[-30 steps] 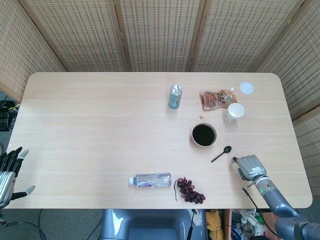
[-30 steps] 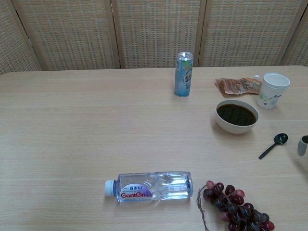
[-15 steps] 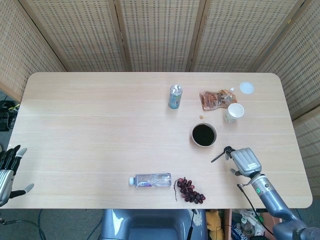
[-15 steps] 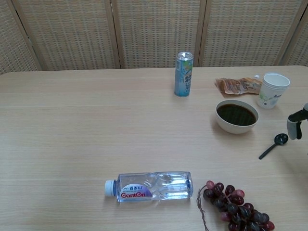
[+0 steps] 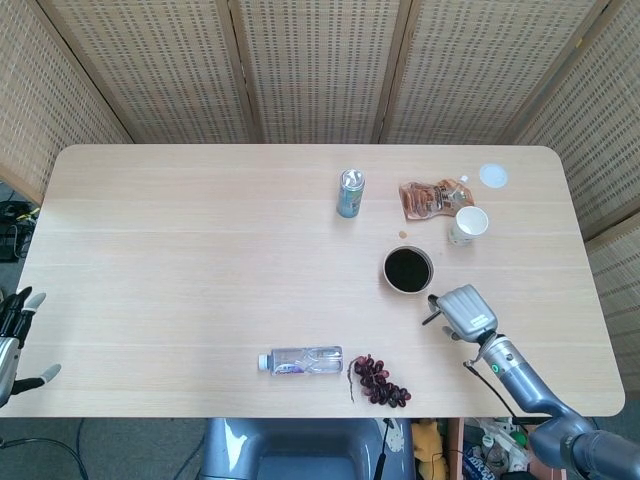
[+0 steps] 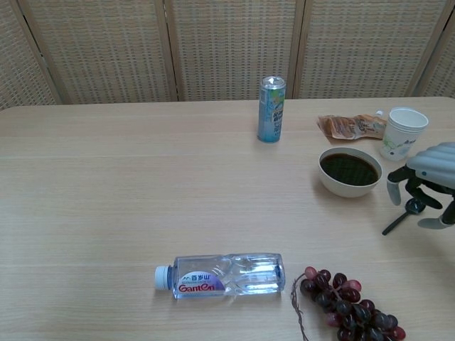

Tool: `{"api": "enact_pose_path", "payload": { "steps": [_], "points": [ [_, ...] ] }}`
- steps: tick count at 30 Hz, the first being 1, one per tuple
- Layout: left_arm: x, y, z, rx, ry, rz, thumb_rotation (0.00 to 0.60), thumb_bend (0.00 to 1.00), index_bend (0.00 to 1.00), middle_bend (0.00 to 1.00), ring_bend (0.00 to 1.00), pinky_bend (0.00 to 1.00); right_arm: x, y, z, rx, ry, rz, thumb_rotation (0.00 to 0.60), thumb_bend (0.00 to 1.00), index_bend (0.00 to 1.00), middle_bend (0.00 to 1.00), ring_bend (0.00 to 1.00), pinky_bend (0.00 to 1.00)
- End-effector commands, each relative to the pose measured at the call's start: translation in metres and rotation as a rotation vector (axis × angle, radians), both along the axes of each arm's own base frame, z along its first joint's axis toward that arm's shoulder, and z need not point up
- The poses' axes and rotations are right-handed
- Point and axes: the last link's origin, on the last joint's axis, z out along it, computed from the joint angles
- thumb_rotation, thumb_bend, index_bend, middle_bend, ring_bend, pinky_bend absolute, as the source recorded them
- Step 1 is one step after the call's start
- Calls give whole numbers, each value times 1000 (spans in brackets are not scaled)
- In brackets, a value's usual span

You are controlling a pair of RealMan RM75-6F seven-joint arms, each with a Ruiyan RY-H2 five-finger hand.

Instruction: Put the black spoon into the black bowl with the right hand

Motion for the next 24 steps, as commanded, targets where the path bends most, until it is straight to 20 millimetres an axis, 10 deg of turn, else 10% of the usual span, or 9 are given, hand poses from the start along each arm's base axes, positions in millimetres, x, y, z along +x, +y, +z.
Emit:
{"api": "enact_pose_path", "payload": {
  "steps": [1, 24],
  "points": [
    [-1, -1, 0, -1, 2, 4, 600, 34, 0, 0, 0, 0, 3, -8, -11, 28, 36, 57, 600, 388, 513, 857, 902, 1000],
    [-2, -5, 1, -4, 8, 18, 600, 35, 0, 0, 0, 0, 3, -20, -35, 86, 110, 159, 600, 469, 515, 877, 916, 1000]
  ]
}}
